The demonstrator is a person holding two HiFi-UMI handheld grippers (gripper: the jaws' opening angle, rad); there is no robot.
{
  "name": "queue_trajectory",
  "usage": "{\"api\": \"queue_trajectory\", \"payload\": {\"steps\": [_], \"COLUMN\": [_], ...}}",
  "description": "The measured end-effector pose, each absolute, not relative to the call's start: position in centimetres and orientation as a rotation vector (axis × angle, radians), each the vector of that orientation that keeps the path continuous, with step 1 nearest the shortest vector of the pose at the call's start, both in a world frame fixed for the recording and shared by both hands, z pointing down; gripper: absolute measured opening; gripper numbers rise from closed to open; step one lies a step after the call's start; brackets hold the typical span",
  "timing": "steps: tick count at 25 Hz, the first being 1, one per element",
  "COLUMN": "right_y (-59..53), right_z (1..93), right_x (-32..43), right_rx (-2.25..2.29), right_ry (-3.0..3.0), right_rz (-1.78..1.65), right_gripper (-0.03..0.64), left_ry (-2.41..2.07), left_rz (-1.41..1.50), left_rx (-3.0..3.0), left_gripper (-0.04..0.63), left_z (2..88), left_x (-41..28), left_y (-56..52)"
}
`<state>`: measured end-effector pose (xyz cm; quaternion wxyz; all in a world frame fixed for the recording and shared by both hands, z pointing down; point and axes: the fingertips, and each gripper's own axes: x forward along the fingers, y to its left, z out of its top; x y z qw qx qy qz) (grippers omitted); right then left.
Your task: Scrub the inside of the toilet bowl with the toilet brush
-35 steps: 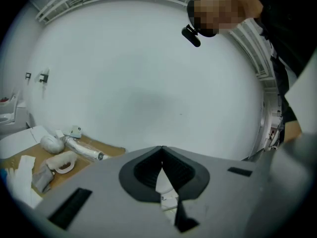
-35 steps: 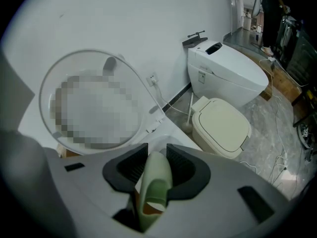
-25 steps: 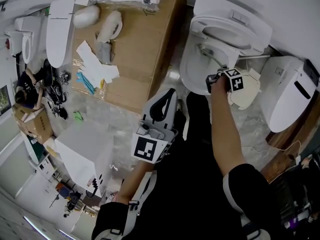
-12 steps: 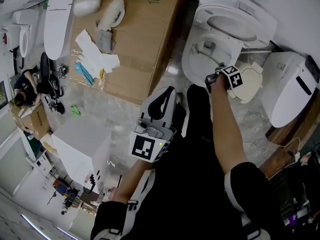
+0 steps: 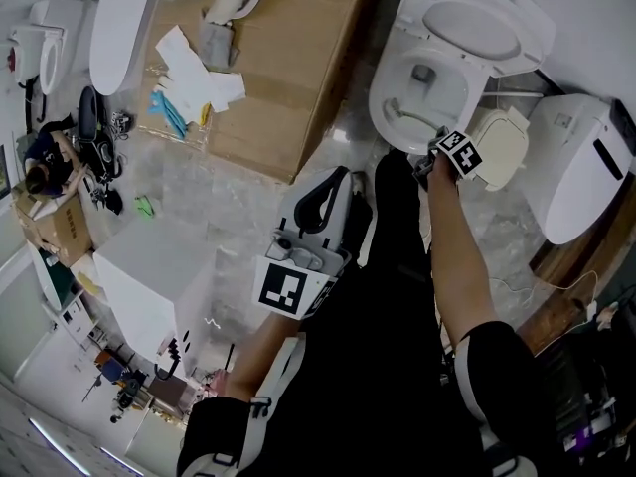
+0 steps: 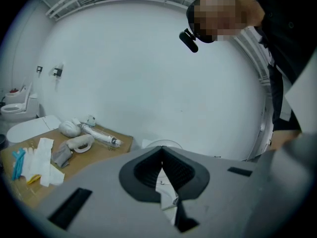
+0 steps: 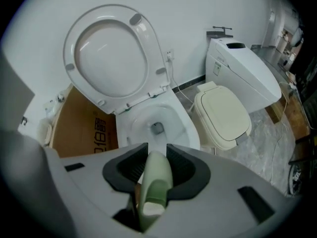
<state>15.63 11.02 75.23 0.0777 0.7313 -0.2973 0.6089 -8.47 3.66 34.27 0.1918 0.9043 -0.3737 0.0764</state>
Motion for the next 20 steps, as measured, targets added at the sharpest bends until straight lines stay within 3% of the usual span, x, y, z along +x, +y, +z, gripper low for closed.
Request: {"api": "queue_trajectory", "payload": {"steps": [20], "right_y": [13.5], "right_z": [71.7], "right_x": [12.8], "right_rx": [1.703], "right_ry": [-1.408], "right_rz": [1.035], "right_gripper": [0.126], "left_ry": [-0.980], "left_rz": [0.139], "left_rx": [2.554], "left_gripper": [0.009], "left_z": [34.1], "left_x": [-11.3], "left_y": [9.8]}}
